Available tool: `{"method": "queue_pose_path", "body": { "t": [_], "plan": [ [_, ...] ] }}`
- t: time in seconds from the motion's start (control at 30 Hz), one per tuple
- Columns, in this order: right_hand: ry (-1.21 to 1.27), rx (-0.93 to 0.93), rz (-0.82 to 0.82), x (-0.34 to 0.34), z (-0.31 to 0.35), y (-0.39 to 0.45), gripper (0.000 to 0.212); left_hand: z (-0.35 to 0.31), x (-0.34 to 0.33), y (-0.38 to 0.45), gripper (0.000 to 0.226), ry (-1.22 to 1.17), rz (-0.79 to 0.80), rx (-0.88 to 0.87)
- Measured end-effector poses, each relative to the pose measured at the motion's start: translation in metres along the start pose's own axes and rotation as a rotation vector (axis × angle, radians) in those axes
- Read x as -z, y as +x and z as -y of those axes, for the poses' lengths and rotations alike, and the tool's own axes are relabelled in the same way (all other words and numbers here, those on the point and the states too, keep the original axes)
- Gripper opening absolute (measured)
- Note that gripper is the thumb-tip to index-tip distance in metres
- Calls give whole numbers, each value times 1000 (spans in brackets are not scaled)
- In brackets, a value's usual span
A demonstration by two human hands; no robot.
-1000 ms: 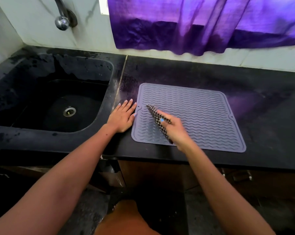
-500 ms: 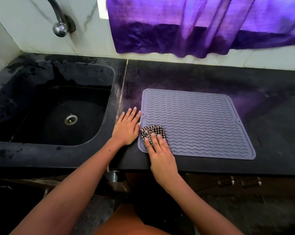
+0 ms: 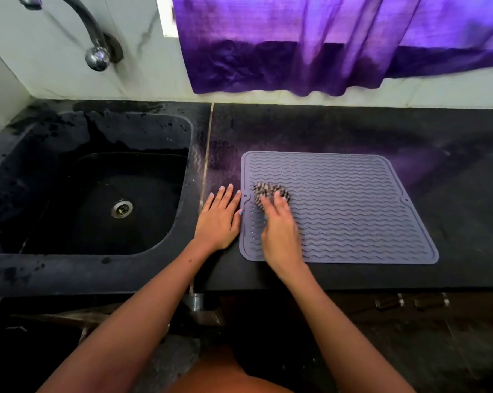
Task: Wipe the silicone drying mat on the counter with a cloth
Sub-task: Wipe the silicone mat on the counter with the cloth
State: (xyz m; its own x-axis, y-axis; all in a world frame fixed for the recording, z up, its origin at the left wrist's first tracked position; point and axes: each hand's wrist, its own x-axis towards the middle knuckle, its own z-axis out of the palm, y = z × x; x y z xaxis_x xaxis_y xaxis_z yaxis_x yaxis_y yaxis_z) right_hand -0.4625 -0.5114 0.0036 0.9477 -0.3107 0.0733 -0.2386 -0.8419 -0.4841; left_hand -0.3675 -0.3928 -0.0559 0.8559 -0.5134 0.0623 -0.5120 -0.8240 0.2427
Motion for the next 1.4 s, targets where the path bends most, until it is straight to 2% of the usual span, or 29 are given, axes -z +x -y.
{"method": "queue_pose_path", "body": {
  "t": [0.07, 0.2, 0.27, 0.37, 0.43, 0.47, 0.57, 0.6, 0.63, 0.7, 0.8, 0.87, 0.93, 1.0, 1.13, 1.23, 1.33, 1.4],
  "plan": [
    [-200, 86, 82, -17, -3, -6, 58, 1, 0, 0, 78, 9, -3, 0],
    [-370, 112, 143, -33, -14, -5, 57, 0, -1, 0, 77, 18, -2, -1],
    [-345, 175, 138, -29, -16, -5, 55, 1, -1, 1, 78, 7, -6, -3],
    [-237, 218, 163, -19, -21, 0, 65, 2, 1, 0, 79, -30, -9, -12],
    [-5, 137, 104, -10, -25, 6, 61, 1, 4, 1, 78, -87, -36, -3],
    [171, 40, 49, -4, -25, 10, 55, 0, 5, 3, 75, -115, -53, 9],
    [928, -405, -2, 16, -26, 32, 39, -3, 10, 14, 59, -162, -80, 37],
    [1120, -529, -22, 21, -25, 39, 38, -3, 11, 19, 55, -176, -84, 33],
    [1194, -581, -55, 26, -21, 44, 39, -4, 13, 24, 52, -188, -84, 28],
    [968, -470, -156, 30, -10, 48, 40, -4, 15, 34, 50, -176, -68, 22],
    [395, -118, -235, 20, 3, 46, 50, 0, 15, 44, 54, -121, -34, 31],
    [92, 25, -82, 1, 1, 45, 61, 2, 13, 46, 54, -93, 12, 40],
    [-130, 63, 106, -20, -5, 41, 67, 4, 10, 43, 53, -68, 24, 38],
    [-234, 78, 150, -31, -7, 37, 67, 4, 9, 42, 52, -50, 8, 29],
    [-255, 131, 155, -31, -15, 39, 70, 2, 7, 42, 52, -8, 1, 30],
    [-170, 158, 164, -28, -19, 42, 71, 2, 5, 42, 52, -1, 5, 26],
    [77, 73, 123, -20, -21, 44, 64, 5, 4, 42, 53, -15, 10, 19],
    [403, -88, 59, -13, -20, 51, 56, 6, 5, 41, 60, -30, 17, 8]
  ]
}}
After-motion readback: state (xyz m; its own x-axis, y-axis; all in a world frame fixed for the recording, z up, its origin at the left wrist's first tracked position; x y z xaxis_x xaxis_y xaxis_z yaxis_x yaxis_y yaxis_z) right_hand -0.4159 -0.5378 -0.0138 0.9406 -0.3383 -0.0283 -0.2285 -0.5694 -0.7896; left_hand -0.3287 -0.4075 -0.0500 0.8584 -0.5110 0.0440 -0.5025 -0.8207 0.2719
